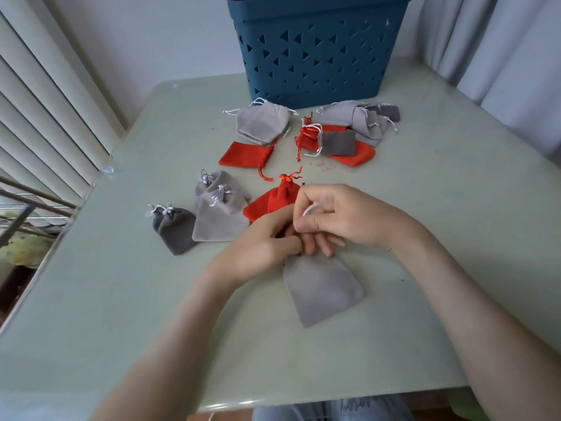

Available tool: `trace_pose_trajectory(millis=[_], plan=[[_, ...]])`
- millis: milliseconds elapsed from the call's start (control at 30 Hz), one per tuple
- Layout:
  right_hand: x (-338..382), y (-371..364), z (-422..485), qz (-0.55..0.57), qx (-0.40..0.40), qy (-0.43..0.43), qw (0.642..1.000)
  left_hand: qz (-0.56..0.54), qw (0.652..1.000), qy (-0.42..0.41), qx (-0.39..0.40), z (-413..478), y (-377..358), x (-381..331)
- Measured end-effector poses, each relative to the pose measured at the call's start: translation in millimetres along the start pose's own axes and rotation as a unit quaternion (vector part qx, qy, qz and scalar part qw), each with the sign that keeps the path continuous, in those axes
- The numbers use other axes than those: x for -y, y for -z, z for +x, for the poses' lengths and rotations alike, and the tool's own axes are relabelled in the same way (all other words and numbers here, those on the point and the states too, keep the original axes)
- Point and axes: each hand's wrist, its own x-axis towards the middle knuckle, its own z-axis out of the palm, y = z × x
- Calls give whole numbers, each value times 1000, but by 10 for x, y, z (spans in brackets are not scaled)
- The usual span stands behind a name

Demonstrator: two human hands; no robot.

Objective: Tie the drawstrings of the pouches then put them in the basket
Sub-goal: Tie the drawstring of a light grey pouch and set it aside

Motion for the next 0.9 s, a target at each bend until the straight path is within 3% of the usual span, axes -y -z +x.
trace_pose_trajectory(millis=[100,233,400,533,667,800,900], plan=[[6,17,-6,3,-77,26,997,54,998,-18,-32,12,-43,40],[-36,-9,33,-26,-108,61,992,143,981,-38,-121,54,-128,58],[-56,-10,83,-63,-184,87,977,86,988,-20,-128,63,-118,23],[-94,11,67,-123,-184,13,975,-74,981,34,-179,76,-88,-32],[-85,-16,70,-166,-244,22,955,-104,980,66,-159,84,-56,-44],[-100,-13,98,-83,-318,45,943,-114,983,77,-121,88,-44,-35],[-100,-39,103,57,-232,44,970,-153,978,64,-128,95,-22,-33]])
